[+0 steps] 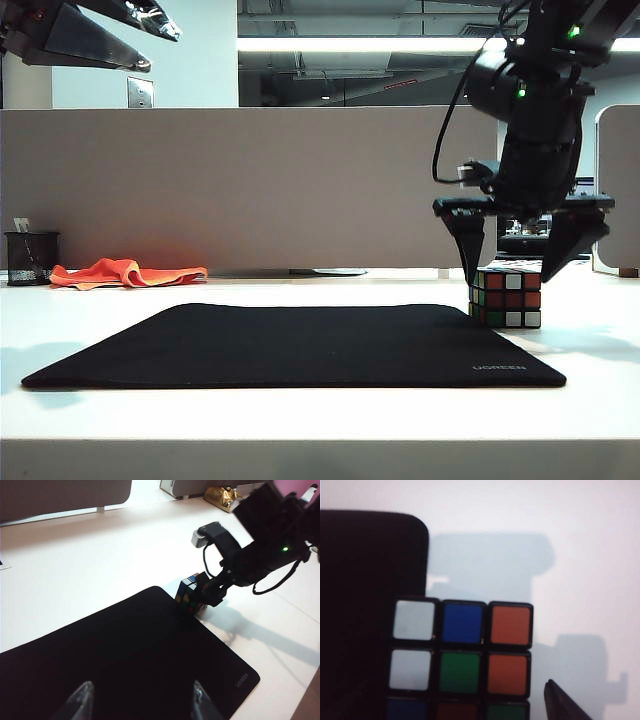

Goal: Pick up the cube on the right side of the mouse pad, then place it in the center of the mouse pad.

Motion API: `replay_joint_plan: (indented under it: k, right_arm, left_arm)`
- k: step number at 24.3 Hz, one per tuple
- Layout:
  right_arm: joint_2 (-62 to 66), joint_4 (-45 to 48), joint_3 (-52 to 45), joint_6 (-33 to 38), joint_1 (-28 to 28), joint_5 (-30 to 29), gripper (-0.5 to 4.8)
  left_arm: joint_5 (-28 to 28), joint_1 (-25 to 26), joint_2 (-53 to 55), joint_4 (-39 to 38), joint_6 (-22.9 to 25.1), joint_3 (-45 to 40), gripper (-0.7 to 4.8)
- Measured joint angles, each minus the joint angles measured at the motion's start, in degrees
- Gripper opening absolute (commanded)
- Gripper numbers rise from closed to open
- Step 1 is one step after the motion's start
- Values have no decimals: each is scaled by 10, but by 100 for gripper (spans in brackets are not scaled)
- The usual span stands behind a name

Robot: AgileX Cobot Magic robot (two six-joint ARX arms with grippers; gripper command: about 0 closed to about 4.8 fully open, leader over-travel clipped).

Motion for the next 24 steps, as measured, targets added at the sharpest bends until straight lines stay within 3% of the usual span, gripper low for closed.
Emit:
replay_joint_plan:
  k: [3, 9, 10, 12, 24]
  right_arm:
    - [2, -3, 0, 0, -1, 0, 479]
    - [1, -2, 0, 0, -1, -1, 430]
    - [1, -2, 0, 0, -1, -1, 381]
    - [1, -2, 0, 0, -1, -1, 331]
    - [-12, -2, -2, -15, -1, -1, 313]
  left_arm:
    - [0, -4, 0, 0, 0, 1, 248]
    - [0, -4, 0, 0, 0, 1, 247]
    - [0, -4, 0, 0, 0, 1, 247]
    - [0, -4, 0, 0, 0, 1, 247]
    - [0, -4, 0, -4, 0, 1, 247]
